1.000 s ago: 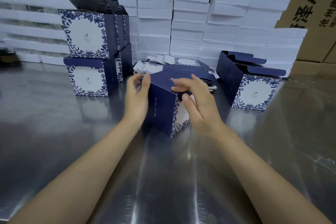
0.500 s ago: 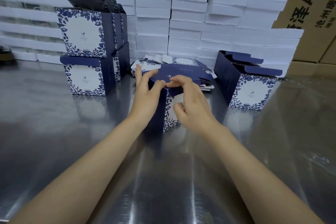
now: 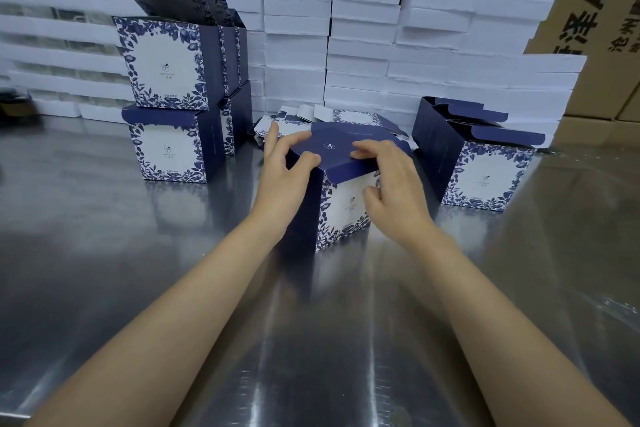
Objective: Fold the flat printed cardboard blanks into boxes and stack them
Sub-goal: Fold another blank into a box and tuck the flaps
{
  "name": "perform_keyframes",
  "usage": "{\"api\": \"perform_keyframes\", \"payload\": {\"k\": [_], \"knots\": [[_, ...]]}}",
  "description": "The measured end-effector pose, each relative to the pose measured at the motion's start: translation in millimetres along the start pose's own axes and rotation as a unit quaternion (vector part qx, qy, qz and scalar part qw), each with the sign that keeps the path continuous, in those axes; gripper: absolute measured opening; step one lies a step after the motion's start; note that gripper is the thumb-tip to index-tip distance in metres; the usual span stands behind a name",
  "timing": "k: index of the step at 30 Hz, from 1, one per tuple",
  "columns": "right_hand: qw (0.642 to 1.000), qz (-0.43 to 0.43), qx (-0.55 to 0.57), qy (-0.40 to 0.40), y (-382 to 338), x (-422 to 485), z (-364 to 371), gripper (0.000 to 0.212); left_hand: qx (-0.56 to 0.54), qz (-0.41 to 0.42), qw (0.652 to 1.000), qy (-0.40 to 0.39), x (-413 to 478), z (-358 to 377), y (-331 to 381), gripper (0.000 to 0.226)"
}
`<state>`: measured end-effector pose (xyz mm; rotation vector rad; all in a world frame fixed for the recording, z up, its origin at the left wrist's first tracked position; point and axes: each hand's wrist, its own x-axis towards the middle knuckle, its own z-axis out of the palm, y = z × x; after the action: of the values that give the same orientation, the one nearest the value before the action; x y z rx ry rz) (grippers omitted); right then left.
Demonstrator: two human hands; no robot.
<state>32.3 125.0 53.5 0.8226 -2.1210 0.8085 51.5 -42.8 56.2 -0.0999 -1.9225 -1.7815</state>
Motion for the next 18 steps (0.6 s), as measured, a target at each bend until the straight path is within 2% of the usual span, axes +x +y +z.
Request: {"api": "perform_keyframes", "payload": {"k": [4,7,11,13,16,18], "knots": [[0.999,0.026,-0.040,0.013,12,3,-3,0.057,-0.001,-0.002,1.000,-0.017,1,-2,1,0.030],[0.999,0.032,-0.024,0.007,13,-1,-4,0.045,0.009,0.013,1.000,-0.015,0,-3,-1,0.028],[1.000,-0.005,0.002,0.003,1,-5,-8,0.038,0.066,0.096,0.992,0.040,-2,-8,-1,0.021],[1.000,-0.015,0.002,0.003,-2,-5,-10,0.041,0.096,0.132,0.986,0.017,-3,-13,0,0.020],[1.000,-0.008,-0.002,0.014,-10,-7,-5,0.037,0.114,0.134,0.984,-0.038,-4,-15,-2,0.024],[1.000,-0.016,0.007,0.016,-14,-7,0,0.038,0.148,0.149,0.977,-0.047,-5,-13,-7,0.018]]}}
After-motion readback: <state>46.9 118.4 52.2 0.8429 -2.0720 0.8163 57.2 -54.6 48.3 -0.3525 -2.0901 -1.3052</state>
